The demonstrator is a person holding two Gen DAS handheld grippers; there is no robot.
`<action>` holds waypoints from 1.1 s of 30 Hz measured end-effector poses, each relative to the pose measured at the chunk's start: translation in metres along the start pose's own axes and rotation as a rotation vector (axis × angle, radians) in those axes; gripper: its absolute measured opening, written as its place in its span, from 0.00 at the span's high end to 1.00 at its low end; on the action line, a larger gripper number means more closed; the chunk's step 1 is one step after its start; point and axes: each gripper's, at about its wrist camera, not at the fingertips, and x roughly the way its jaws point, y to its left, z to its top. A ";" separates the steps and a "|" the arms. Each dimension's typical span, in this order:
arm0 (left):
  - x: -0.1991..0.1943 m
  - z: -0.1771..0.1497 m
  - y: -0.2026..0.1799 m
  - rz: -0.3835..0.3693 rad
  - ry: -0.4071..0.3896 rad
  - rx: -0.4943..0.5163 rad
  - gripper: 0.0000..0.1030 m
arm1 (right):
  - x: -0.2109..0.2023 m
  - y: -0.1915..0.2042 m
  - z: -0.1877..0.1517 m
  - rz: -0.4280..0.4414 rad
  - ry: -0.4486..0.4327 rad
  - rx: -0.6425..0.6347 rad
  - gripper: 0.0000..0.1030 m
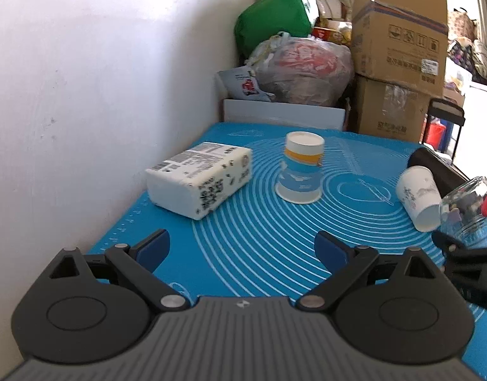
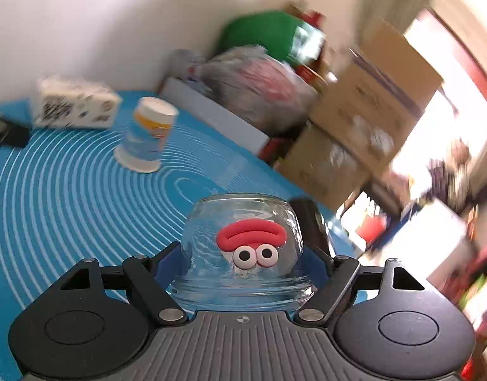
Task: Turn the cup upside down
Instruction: 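Lower the inverted glass bowl onto the mat with the right gripper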
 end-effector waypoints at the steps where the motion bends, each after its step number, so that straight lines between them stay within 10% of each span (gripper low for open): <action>1: 0.001 0.000 -0.002 -0.007 0.006 0.005 0.06 | 0.004 -0.003 -0.003 -0.004 0.002 0.019 0.24; 11: 0.002 -0.003 -0.024 -0.018 0.011 0.041 0.06 | 0.016 -0.049 -0.039 0.078 0.098 0.264 0.24; 33: -0.010 -0.007 -0.052 -0.104 0.056 0.073 0.06 | 0.013 -0.063 -0.049 0.175 0.281 0.333 0.25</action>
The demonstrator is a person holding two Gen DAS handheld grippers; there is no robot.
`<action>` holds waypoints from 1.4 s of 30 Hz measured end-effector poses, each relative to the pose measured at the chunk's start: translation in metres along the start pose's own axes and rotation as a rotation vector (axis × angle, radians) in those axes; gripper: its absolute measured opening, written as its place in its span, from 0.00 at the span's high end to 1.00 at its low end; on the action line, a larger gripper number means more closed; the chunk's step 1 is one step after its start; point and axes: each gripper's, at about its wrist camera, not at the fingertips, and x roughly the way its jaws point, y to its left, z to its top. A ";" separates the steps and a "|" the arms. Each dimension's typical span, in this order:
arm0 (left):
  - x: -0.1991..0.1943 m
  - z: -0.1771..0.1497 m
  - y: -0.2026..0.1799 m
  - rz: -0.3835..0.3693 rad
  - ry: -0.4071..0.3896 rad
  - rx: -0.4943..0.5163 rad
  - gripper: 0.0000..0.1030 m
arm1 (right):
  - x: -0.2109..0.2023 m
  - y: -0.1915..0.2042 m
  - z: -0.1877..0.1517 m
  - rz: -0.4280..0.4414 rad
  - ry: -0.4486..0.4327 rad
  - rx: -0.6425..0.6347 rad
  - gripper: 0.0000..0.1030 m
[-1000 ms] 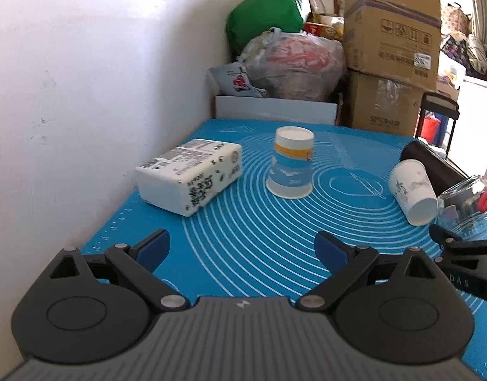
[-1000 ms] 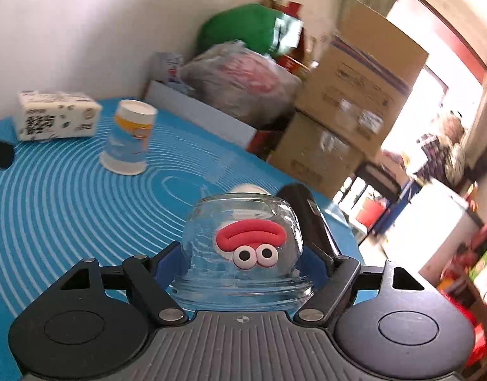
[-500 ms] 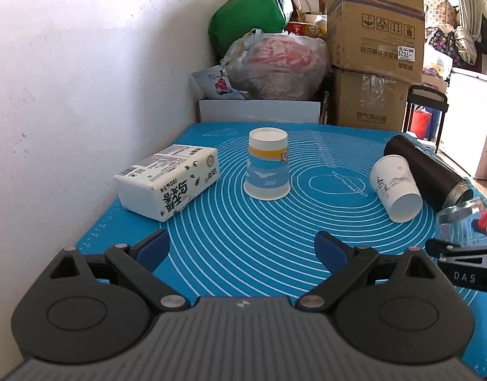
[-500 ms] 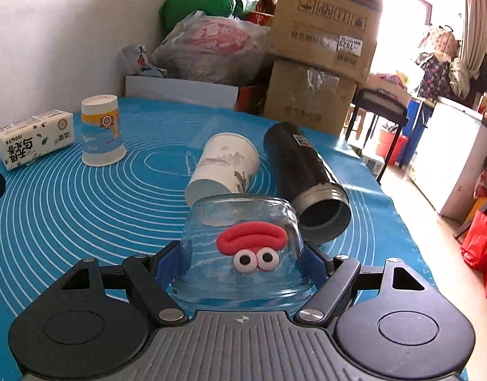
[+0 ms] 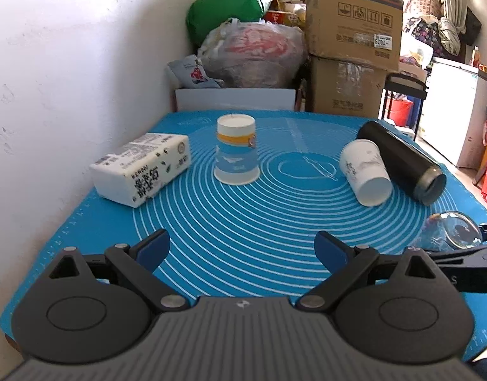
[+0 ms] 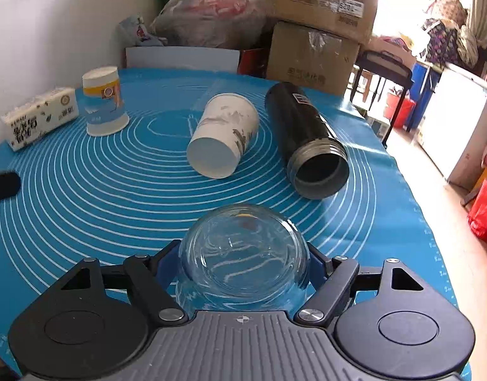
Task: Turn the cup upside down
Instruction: 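Lower the inverted glass bowl onto the mat with the right gripper, then open the right gripper and pull back from the bowl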
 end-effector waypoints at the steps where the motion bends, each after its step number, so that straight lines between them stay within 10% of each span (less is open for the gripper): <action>1: -0.001 -0.001 -0.001 -0.007 0.008 0.004 0.06 | 0.000 -0.001 0.000 0.001 0.002 0.003 0.25; 10: -0.017 0.000 -0.012 -0.046 0.024 0.023 0.06 | -0.026 0.000 -0.006 0.003 -0.024 -0.025 0.02; 42: -0.073 -0.019 -0.025 -0.089 0.073 0.094 0.06 | -0.169 -0.028 -0.050 0.081 -0.104 0.107 0.00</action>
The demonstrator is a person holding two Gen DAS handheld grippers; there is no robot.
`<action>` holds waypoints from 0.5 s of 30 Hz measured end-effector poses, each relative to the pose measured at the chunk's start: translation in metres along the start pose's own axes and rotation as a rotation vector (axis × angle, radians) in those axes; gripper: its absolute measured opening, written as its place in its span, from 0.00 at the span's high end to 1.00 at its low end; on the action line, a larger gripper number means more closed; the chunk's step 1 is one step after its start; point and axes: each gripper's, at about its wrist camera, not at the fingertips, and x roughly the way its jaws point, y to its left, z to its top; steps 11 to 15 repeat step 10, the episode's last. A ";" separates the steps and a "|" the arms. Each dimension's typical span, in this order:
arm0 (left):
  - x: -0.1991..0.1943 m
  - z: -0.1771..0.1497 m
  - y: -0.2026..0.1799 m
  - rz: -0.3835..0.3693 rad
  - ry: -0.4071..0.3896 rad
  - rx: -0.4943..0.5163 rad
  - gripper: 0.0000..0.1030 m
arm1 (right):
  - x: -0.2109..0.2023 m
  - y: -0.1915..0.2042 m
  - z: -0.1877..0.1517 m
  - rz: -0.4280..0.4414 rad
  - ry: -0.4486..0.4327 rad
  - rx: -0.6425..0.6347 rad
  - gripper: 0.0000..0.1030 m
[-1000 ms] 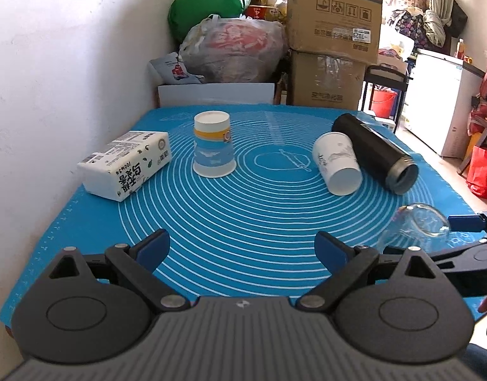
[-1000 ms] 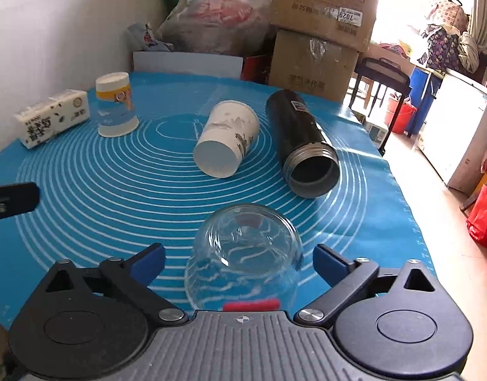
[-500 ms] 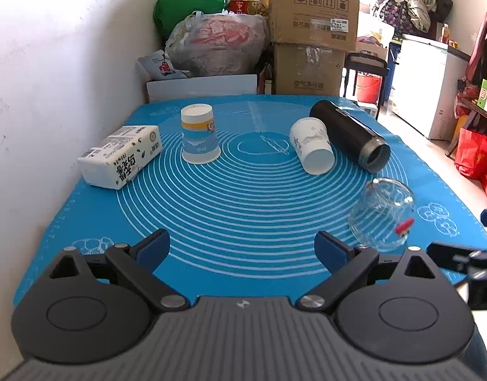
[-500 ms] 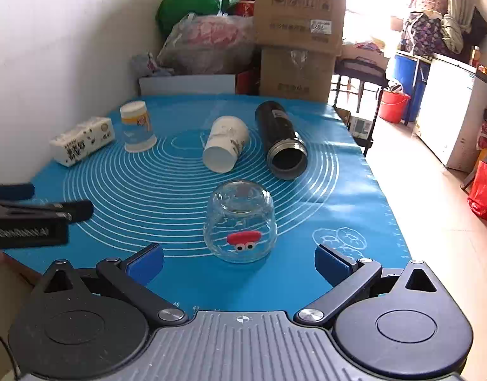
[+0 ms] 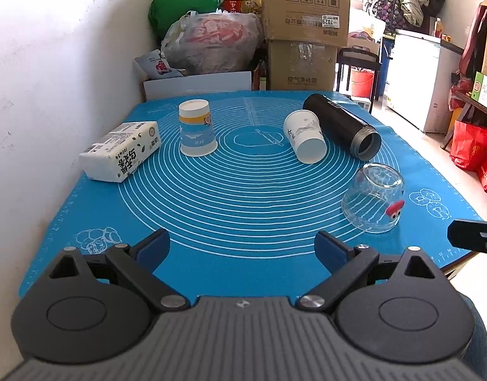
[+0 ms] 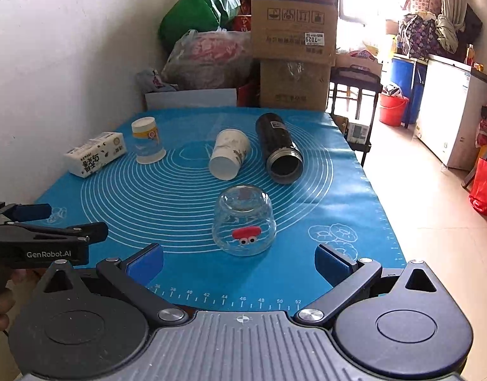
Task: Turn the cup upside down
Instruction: 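Open the right gripper and pull back from the bowl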
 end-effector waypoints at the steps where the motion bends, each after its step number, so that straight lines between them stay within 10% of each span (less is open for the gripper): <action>1: 0.000 0.000 0.000 0.001 0.000 0.000 0.06 | 0.000 0.001 0.000 0.000 -0.001 -0.001 0.00; 15: -0.002 0.000 -0.003 -0.001 -0.007 0.016 0.06 | -0.004 0.001 0.000 0.006 -0.006 -0.002 0.00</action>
